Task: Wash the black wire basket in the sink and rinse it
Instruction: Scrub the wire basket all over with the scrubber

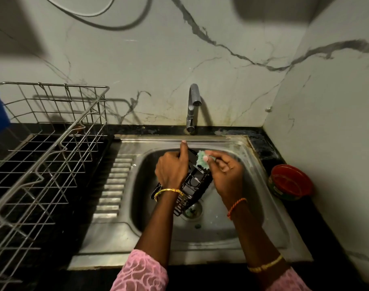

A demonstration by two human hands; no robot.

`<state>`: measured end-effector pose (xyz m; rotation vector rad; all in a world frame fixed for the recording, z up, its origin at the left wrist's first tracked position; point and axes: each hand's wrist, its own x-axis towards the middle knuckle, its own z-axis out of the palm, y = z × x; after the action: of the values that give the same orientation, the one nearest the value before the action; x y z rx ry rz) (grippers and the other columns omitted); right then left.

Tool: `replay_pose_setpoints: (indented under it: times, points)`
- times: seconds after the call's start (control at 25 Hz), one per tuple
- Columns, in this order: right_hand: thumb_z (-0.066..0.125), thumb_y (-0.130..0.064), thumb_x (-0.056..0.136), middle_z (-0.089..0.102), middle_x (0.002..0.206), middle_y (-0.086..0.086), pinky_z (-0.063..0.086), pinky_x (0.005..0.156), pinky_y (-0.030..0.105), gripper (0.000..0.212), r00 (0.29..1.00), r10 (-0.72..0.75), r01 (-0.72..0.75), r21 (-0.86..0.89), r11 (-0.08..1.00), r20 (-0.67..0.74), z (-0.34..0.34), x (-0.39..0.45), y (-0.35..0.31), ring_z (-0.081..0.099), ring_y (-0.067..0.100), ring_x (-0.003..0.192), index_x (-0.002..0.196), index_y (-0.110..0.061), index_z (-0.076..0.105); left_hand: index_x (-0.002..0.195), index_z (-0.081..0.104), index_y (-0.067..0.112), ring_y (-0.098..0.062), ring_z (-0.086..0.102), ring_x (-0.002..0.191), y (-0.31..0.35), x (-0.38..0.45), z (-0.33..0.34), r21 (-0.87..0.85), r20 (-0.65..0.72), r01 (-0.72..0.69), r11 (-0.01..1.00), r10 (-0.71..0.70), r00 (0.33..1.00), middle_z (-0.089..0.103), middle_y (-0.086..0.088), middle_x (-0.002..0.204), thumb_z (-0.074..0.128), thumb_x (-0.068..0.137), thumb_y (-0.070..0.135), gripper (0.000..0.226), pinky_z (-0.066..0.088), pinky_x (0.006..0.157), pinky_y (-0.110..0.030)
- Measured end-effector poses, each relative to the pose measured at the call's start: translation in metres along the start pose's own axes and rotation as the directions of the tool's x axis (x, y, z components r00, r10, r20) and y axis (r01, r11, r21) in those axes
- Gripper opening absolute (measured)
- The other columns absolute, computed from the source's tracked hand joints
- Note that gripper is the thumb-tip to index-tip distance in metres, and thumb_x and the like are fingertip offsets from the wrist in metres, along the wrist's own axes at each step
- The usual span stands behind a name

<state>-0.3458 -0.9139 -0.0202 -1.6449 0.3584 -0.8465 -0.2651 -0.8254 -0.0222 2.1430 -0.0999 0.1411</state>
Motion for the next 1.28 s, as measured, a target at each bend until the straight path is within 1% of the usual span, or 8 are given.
replay_pose_setpoints:
  times: [0.08, 0.16, 0.28, 0.44, 0.6, 1.04, 1.16, 1.28]
  points:
    - [0.064, 0.002, 0.081, 0.068, 0.096, 0.004, 0.050, 0.070, 0.010, 0.021, 0.991, 0.117, -0.111, 0.103, 0.988, -0.060, 0.002, 0.014, -0.003, 0.065, -0.002, 0.082, 0.102, -0.003, 0.064, 0.047, 0.046, 0.012, -0.019, 0.046, 0.051, -0.009, -0.003, 0.004, -0.075, -0.030, 0.034, 0.997, -0.036, 0.999, 0.051, -0.005, 0.052, 0.039, 0.094, 0.055, 0.064, 0.032, 0.055, -0.028]
    - [0.067, 0.003, 0.079, 0.068, 0.096, 0.006, 0.050, 0.068, 0.010, 0.019, 0.988, 0.144, -0.146, 0.022, 0.989, 0.059, 0.013, 0.028, -0.005, 0.063, -0.004, 0.076, 0.098, 0.001, 0.065, 0.047, 0.047, 0.012, -0.020, 0.046, 0.051, -0.014, -0.003, 0.011, -0.144, -0.055, 0.078, 0.987, -0.087, 0.995, 0.051, -0.005, 0.052, 0.040, 0.094, 0.053, 0.063, 0.033, 0.054, -0.030]
    - [0.069, 0.003, 0.076, 0.070, 0.092, 0.011, 0.048, 0.071, 0.013, 0.010, 0.985, 0.074, -0.047, -0.167, 0.985, 0.159, 0.034, 0.030, -0.002, 0.062, 0.005, 0.075, 0.085, -0.001, 0.068, 0.043, 0.043, 0.011, -0.020, 0.046, 0.049, -0.020, -0.003, 0.023, -0.256, -0.067, 0.071, 0.964, -0.091, 0.994, 0.046, -0.003, 0.046, 0.043, 0.093, 0.052, 0.065, 0.036, 0.053, -0.032]
    - [0.064, 0.003, 0.080, 0.067, 0.094, 0.005, 0.043, 0.074, 0.003, 0.013, 0.986, -0.096, 0.137, -0.333, 0.933, 0.135, 0.019, -0.002, 0.005, 0.060, 0.009, 0.085, 0.090, -0.003, 0.069, 0.042, 0.032, 0.010, -0.016, 0.032, 0.043, -0.031, -0.003, 0.029, -0.373, -0.101, 0.090, 0.923, -0.137, 0.985, 0.033, -0.004, 0.045, 0.049, 0.092, 0.048, 0.065, 0.027, 0.049, -0.032]
    - [0.063, 0.000, 0.081, 0.066, 0.093, 0.002, 0.048, 0.075, 0.010, 0.014, 0.977, -0.164, 0.206, -0.430, 0.879, 0.134, -0.005, -0.031, 0.020, 0.058, 0.003, 0.083, 0.088, -0.008, 0.071, 0.041, 0.030, 0.015, -0.015, 0.027, 0.043, -0.043, -0.006, 0.034, -0.441, -0.095, 0.108, 0.891, -0.166, 0.981, 0.031, -0.002, 0.045, 0.054, 0.091, 0.040, 0.061, 0.024, 0.049, -0.029]
    - [0.064, 0.005, 0.077, 0.068, 0.086, 0.004, 0.043, 0.074, 0.002, 0.014, 0.969, -0.204, 0.240, -0.326, 0.914, 0.143, 0.022, -0.022, 0.013, 0.059, -0.001, 0.082, 0.083, -0.004, 0.072, 0.041, 0.025, 0.021, -0.006, 0.021, 0.039, -0.042, -0.011, 0.030, -0.549, -0.113, 0.063, 0.834, -0.149, 0.982, 0.023, 0.009, 0.041, 0.058, 0.092, 0.027, 0.061, 0.018, 0.044, -0.026]
    - [0.064, 0.003, 0.078, 0.066, 0.086, -0.004, 0.040, 0.073, 0.001, 0.016, 0.975, -0.188, 0.221, -0.375, 0.900, 0.123, 0.006, -0.039, 0.019, 0.056, -0.012, 0.084, 0.081, -0.010, 0.073, 0.043, 0.034, 0.015, -0.010, 0.024, 0.042, -0.047, -0.011, 0.029, -0.559, -0.123, 0.040, 0.828, -0.131, 0.984, 0.028, -0.003, 0.045, 0.056, 0.088, 0.040, 0.056, 0.020, 0.044, -0.028]
    - [0.063, 0.002, 0.078, 0.068, 0.086, -0.001, 0.038, 0.075, 0.001, 0.015, 0.972, -0.194, 0.234, -0.415, 0.879, 0.135, 0.005, -0.040, 0.020, 0.056, -0.002, 0.084, 0.080, -0.010, 0.073, 0.044, 0.034, 0.015, -0.012, 0.025, 0.044, -0.049, -0.013, 0.029, -0.553, -0.113, 0.047, 0.832, -0.130, 0.985, 0.028, -0.006, 0.047, 0.058, 0.089, 0.039, 0.056, 0.019, 0.045, -0.028]
